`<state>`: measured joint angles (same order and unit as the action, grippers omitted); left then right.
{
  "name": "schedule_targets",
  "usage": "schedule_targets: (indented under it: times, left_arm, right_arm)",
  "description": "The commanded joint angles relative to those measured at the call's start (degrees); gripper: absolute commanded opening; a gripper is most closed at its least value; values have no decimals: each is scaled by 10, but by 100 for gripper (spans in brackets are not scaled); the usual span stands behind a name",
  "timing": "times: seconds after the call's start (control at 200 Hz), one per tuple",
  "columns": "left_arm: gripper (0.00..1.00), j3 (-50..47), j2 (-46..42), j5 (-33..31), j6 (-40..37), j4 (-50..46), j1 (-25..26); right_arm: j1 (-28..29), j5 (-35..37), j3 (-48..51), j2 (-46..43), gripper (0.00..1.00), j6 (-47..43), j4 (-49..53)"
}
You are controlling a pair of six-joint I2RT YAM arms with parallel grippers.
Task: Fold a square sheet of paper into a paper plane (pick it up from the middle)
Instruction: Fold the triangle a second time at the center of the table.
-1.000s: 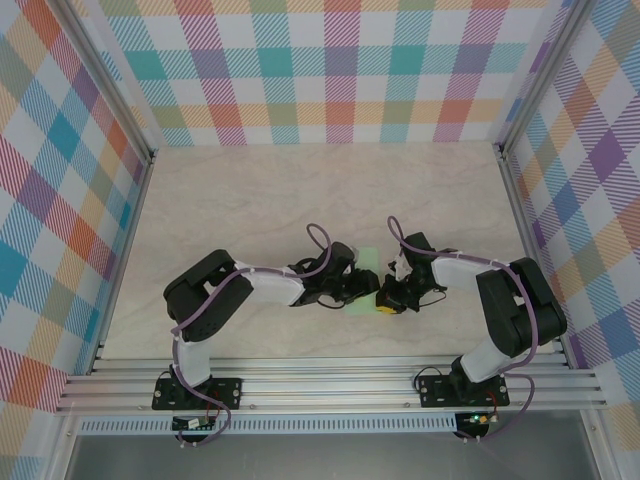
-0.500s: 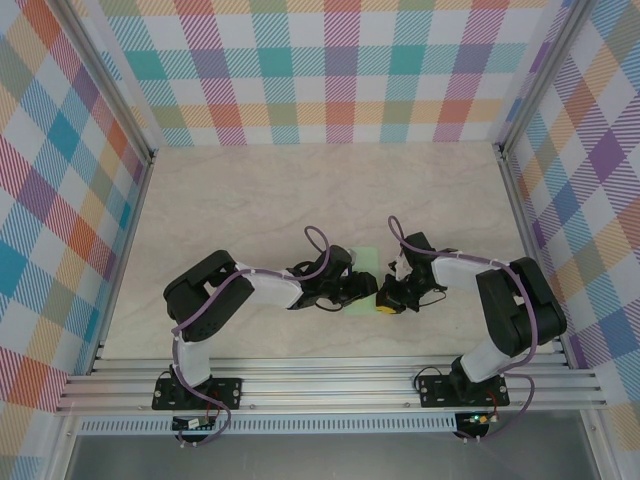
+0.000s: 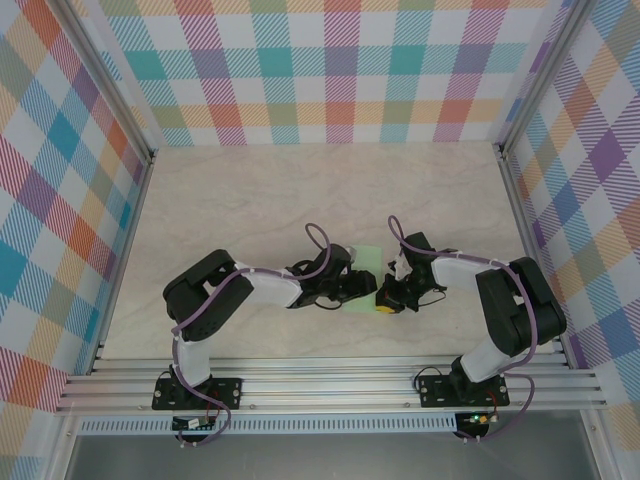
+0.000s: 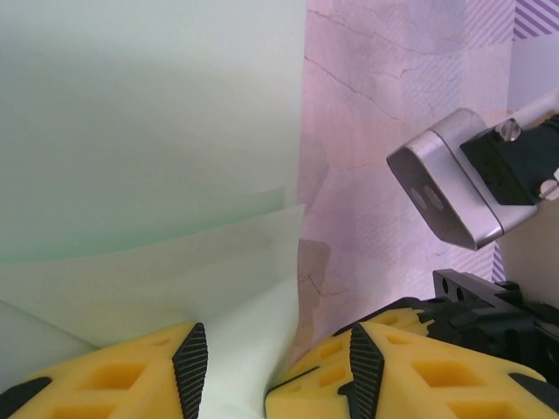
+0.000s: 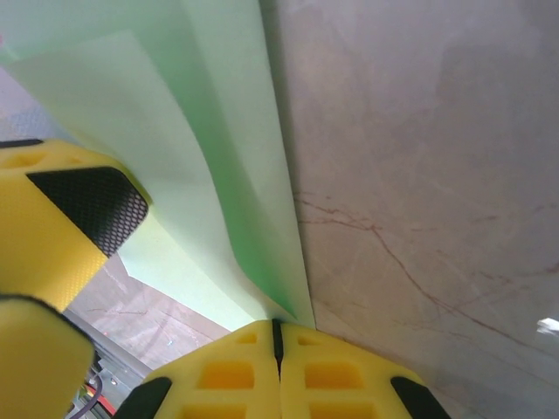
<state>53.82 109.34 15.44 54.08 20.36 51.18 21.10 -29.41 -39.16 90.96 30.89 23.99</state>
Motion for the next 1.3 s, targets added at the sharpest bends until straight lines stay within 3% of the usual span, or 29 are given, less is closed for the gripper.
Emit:
schedule_targets:
  times: [0.0, 0.77, 1.055, 1.295]
  left_arm:
    - [50, 6, -2, -23, -27, -8, -23]
    - [51, 38, -16, -18, -59, -83, -99]
    - [45, 33, -75, 26, -44, -68, -78]
    - [36, 48, -21, 69, -28, -34, -46]
  right_arm:
    - [4, 53, 21, 20, 5, 5, 15]
    - [3, 50, 14, 16, 5, -2, 15]
    - [3, 29, -2, 6, 7, -11, 4]
    - [3, 22, -19, -4, 8, -16, 10]
